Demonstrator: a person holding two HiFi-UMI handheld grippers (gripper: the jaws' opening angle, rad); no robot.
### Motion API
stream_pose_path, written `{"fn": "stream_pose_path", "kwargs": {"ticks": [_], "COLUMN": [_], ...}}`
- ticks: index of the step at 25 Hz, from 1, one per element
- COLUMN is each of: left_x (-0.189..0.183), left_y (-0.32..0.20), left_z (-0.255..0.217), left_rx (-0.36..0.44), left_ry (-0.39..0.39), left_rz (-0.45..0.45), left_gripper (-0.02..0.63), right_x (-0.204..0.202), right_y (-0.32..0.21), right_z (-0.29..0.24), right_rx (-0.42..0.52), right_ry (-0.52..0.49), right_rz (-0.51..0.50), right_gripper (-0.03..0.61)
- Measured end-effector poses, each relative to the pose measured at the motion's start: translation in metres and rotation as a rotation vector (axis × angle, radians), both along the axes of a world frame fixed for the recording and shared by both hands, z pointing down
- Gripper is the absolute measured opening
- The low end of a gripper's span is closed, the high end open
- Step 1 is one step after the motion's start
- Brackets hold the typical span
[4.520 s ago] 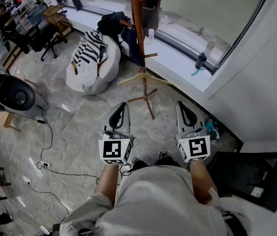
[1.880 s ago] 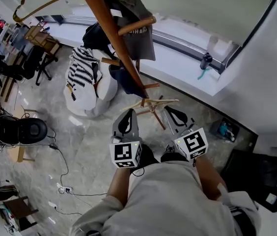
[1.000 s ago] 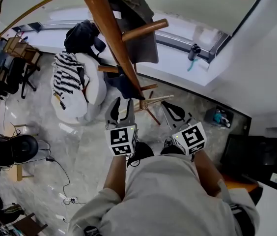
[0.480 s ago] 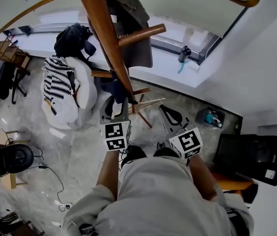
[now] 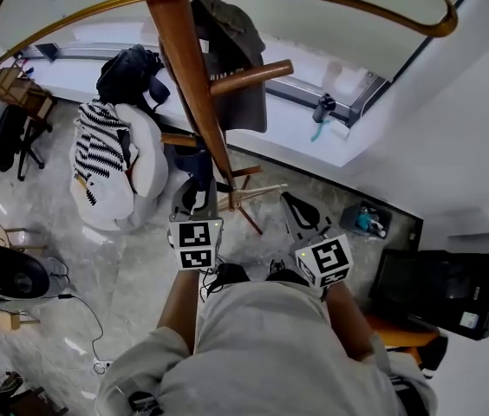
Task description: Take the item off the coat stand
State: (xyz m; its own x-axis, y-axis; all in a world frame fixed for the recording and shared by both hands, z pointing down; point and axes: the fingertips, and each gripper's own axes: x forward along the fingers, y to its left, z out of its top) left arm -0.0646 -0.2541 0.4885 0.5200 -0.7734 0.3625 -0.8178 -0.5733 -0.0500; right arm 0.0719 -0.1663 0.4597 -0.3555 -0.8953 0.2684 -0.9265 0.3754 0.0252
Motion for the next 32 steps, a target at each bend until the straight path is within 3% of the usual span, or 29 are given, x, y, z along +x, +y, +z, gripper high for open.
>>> {"fn": "stream_pose_path", "kwargs": {"ticks": [8,25,32], "left_x": [0.002,-0.031,-0.041], "left_y": [0.003,0.006,0.001], "left_z": [-0.012,-0.035,-0.045], "left_rx": [0.052,0.139,0.155], "left_ry": [0.034,-0.022,-0.003], "left_rz": [0.015,-0.057,-0.084], "left_gripper": [0.043,0.041,0.041], "right_x": [-0.011,-0.045,-0.052], "right_y": [-0.010,-0.019,-0.024], "right_z": [0.001,-0.001,-0.002], "right_rx": [-0.002,0.002,0.003], "right_ry": [-0.004,-0.007,-0.011], "right_rz": [-0.055,-0.155,-0.165], "right_gripper": [0.005,0.005,0.005]}}
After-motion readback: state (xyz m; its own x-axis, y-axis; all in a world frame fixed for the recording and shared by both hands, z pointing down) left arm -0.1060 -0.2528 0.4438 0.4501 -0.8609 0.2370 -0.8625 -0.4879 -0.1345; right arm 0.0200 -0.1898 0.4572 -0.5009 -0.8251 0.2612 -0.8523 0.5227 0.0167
